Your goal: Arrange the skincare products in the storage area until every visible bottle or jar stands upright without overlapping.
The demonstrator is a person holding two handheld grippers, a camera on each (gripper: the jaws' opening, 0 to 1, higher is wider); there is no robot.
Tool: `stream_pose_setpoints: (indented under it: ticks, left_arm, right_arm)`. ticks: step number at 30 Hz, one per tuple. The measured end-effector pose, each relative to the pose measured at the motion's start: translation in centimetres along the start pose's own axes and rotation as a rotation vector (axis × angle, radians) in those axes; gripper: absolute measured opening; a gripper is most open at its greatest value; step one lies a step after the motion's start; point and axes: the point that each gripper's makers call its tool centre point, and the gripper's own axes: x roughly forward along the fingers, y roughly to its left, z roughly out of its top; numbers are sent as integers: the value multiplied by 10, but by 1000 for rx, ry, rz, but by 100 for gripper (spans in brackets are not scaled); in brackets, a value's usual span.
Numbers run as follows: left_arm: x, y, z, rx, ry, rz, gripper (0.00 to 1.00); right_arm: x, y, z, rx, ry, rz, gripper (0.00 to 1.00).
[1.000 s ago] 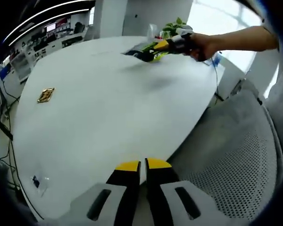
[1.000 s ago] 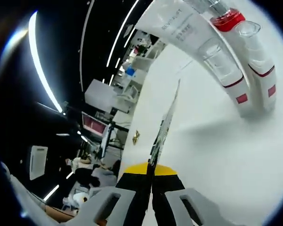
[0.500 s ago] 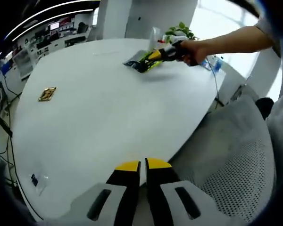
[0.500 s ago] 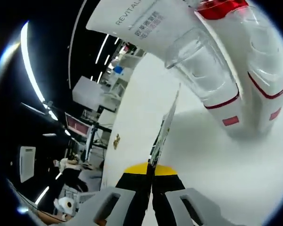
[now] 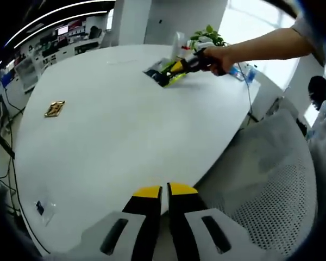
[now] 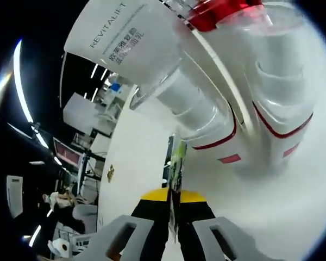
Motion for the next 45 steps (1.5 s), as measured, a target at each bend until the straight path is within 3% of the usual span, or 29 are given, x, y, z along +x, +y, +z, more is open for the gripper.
stream_pose_setpoints:
  ticks: [4,16,19,22,24,31,33,39,45]
  left_arm:
    - [0,-2,0,-5,1,-7,0]
    - [1,-1,-3,2,16,-5,0]
    - [2,-1,-4,2,19,-4,0]
    - [2,-1,-4,3,22,-1,0]
    - [1,0,-3,3,18,4,0]
    - [2,0,-6,4,32,4,0]
    - [3,0,-7,5,39,1,0]
    - [3,0,-8,1,45,1,0]
    - [4,0,-10,1,50,-1,0]
  right_arm:
    - [-1,-10,5,-117,18,-74,6]
    - [-7,-35,10,-210,7,-191,18]
    - [-10,-34,12,-229,-6,-186,11]
    - [-10,-36,12,-255,1,-193,17]
    - [-12,-34,11,-290,4,-192,15]
    - [1,-3,-4,-546,10,-87,8]
    - [6,-7,-15,-576,79,-108,4]
    - [12,-24,-21,-577,115,-170,2]
    - [11,-28,-17,-578,107,-182,0]
